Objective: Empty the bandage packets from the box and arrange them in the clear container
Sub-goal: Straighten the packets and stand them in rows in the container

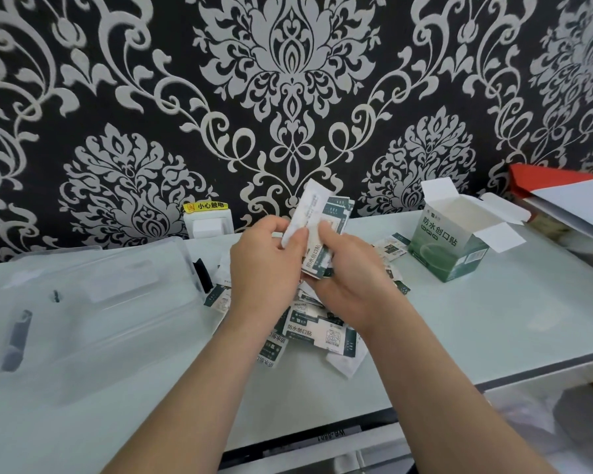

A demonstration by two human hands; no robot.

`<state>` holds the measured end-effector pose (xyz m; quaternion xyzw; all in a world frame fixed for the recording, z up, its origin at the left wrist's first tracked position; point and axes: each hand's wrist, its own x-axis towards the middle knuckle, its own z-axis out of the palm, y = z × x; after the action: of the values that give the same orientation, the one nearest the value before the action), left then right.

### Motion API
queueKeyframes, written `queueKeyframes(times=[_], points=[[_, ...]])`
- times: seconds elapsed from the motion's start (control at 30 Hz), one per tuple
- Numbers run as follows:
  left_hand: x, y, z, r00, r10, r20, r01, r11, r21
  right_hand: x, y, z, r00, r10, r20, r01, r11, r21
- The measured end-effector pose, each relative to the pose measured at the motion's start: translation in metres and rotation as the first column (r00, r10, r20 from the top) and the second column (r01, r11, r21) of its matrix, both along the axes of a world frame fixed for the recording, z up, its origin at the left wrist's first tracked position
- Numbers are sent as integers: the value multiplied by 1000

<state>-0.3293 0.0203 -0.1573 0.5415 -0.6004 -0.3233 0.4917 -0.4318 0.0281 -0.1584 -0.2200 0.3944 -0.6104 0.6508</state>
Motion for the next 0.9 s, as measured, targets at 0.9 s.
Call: queueKeyframes(times=[0.9], points=[[4,5,11,636,-297,712,449,893,-29,-27,25,17,697,349,-626,-394,916,72]])
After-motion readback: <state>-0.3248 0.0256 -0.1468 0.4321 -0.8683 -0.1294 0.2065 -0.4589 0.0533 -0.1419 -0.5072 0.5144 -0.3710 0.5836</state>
